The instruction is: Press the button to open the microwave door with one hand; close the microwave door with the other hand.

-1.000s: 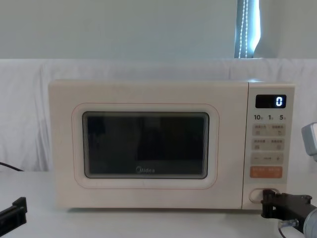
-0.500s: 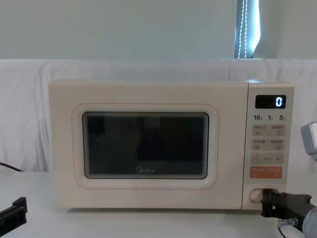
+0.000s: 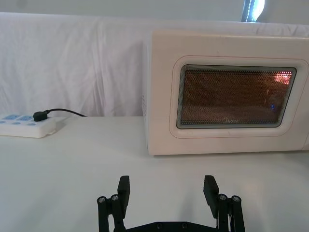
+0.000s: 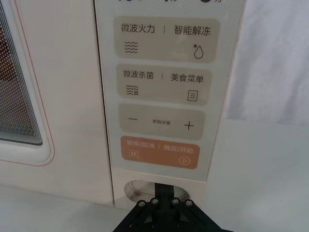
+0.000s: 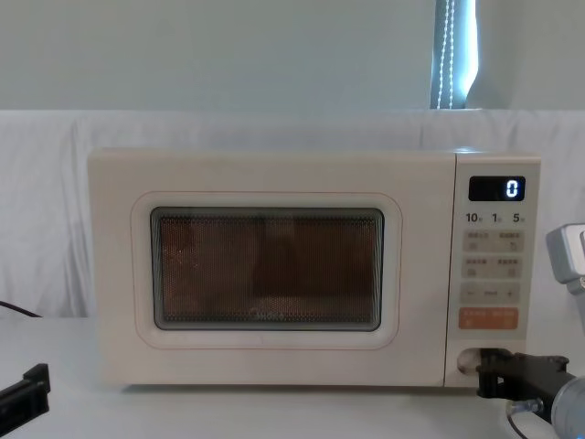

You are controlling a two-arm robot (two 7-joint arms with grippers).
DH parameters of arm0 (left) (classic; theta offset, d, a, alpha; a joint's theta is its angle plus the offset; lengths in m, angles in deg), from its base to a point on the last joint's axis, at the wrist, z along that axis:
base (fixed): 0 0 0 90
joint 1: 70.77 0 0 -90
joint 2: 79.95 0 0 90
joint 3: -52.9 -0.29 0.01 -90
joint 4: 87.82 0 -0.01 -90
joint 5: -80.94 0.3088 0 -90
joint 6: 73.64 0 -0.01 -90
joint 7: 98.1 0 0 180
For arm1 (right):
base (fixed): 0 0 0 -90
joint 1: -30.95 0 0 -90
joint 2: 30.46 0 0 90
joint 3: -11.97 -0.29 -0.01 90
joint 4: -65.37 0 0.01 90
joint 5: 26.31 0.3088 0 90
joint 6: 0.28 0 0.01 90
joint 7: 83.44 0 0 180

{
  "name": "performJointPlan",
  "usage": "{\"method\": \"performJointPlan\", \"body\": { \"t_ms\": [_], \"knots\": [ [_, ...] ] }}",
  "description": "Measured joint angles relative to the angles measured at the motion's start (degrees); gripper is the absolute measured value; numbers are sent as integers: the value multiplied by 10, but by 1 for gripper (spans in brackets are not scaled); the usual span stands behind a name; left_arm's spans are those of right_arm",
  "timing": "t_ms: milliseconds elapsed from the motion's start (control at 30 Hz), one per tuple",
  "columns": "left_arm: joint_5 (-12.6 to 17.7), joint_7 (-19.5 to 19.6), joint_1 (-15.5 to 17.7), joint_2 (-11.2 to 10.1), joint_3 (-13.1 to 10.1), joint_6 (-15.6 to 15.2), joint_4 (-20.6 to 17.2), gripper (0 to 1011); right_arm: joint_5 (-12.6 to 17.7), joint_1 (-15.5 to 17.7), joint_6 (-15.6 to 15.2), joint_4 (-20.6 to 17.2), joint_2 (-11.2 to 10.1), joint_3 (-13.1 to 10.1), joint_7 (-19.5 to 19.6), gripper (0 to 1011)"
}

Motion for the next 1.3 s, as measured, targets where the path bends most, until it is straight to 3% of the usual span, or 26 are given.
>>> {"method": "performJointPlan", "body": {
  "t_ms": [733,1033,1300],
  "knots": [
    [0,0,0,0,0,0,0,1001,-2,-13,5,19,1,-2,-1,0],
    [0,0,0,0,0,0,0,1001,-1,9,-1,-11,-2,-5,0,0],
    [0,0,0,0,0,0,0,1001,-2,44,-17,-68,-5,-5,2,0]
  ]
}}
